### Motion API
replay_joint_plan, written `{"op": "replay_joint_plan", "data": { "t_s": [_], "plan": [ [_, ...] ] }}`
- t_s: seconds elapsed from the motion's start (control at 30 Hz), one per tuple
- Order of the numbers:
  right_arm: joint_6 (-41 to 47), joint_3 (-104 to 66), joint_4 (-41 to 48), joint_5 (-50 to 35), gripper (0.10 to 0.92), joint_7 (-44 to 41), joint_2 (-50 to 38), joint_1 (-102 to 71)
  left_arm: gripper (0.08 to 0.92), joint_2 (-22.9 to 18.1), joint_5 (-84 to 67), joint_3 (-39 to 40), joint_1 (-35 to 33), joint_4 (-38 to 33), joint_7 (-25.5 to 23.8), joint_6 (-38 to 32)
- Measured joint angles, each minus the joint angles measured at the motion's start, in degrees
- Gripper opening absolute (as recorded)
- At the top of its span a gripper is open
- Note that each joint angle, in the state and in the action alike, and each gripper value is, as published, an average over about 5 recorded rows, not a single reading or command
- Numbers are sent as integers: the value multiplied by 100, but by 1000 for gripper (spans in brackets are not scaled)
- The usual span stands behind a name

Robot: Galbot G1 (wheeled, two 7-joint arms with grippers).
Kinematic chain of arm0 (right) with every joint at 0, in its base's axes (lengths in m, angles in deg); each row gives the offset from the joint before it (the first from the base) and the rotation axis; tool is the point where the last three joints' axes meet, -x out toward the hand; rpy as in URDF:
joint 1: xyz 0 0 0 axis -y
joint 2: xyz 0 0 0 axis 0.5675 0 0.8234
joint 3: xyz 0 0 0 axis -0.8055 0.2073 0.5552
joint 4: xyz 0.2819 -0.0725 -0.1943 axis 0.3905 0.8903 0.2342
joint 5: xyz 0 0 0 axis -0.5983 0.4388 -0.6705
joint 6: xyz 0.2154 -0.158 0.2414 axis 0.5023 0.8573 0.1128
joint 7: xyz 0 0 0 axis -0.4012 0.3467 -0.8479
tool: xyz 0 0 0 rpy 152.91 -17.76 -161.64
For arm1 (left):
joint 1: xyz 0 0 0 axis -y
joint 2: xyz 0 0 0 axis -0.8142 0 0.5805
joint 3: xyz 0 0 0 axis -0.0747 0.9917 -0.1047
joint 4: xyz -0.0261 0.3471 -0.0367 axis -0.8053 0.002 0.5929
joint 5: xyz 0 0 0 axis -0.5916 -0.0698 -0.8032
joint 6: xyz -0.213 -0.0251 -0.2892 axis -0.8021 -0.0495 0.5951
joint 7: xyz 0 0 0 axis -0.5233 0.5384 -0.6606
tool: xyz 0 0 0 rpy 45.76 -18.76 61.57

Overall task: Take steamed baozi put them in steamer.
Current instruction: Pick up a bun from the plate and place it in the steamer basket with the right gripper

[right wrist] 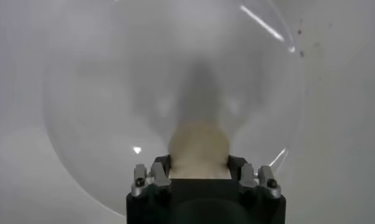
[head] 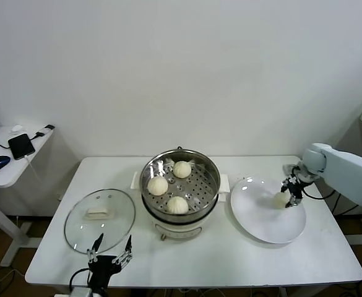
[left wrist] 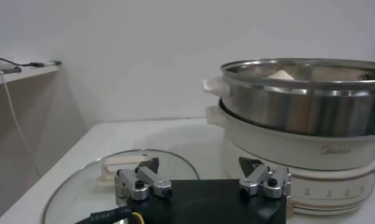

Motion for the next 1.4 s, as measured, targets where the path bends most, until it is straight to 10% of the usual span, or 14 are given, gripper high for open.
{"op": "replay_joint_plan", "data": {
  "t_s": [0.7,1.4],
  "plan": [
    [1433,2209,-3029,-3907,631,863,1180,3823,823,80,-4,179,22,-215,-6,63],
    [1987,2233,-2660,-3910,640,1642,2168,2537,823,63,-87,94,50,-215,-15,85]
  ]
}}
